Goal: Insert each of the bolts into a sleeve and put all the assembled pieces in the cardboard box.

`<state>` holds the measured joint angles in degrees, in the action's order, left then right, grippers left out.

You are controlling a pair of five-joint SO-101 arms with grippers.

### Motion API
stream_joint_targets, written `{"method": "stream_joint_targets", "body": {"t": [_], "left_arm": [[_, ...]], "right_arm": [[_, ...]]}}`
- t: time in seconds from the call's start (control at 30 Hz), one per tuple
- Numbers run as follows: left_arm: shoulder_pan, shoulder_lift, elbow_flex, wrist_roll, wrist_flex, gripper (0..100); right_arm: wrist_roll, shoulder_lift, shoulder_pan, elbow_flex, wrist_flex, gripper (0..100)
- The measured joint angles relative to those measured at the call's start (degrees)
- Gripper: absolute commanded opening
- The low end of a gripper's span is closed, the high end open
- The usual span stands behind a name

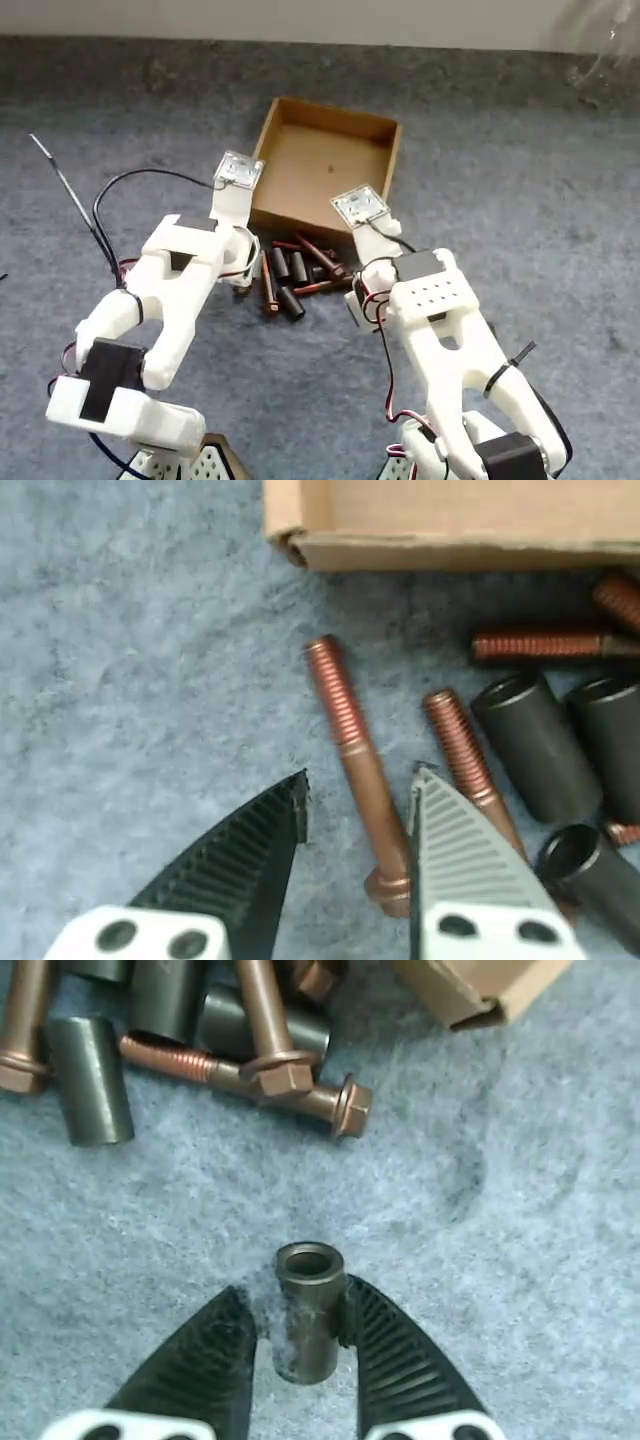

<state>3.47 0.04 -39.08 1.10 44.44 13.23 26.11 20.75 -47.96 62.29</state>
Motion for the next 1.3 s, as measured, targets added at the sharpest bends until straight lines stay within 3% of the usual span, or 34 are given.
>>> {"method": "stream_joint_targets", "body": {"t": [0.17, 0.3, 0.5, 0.63, 0.73, 0.87, 1.1, 1.3], "left_arm": [[-0.88, 0.7, 0.0, 5.98, 0.26, 8], [-5.54, 0.26, 1.14, 14.07, 6.24, 7], [-13.45, -0.53, 8.44, 36.92, 22.07, 6], [-18.46, -0.53, 11.96, 54.95, 27.43, 6], [-21.27, -0.53, 12.57, 59.6, 27.87, 12], [-22.07, -0.97, 12.66, 49.58, 27.87, 13], [-21.63, -7.56, 15.91, 10.11, 28.13, 18], [-15.47, -10.29, 14.51, -19.52, 28.13, 26]], "right_arm": [[0.0, 0.0, 0.0, 0.0, 0.0, 0.3], [0.0, 0.0, 0.0, 0.0, 0.0, 0.3], [0.0, 0.0, 0.0, 0.0, 0.0, 0.3], [0.0, 0.0, 0.0, 0.0, 0.0, 0.3], [0.0, 0.0, 0.0, 0.0, 0.0, 0.3], [0.0, 0.0, 0.0, 0.0, 0.0, 0.3], [0.0, 0.0, 0.0, 0.0, 0.0, 0.3], [0.0, 0.0, 0.0, 0.0, 0.0, 0.3]]}}
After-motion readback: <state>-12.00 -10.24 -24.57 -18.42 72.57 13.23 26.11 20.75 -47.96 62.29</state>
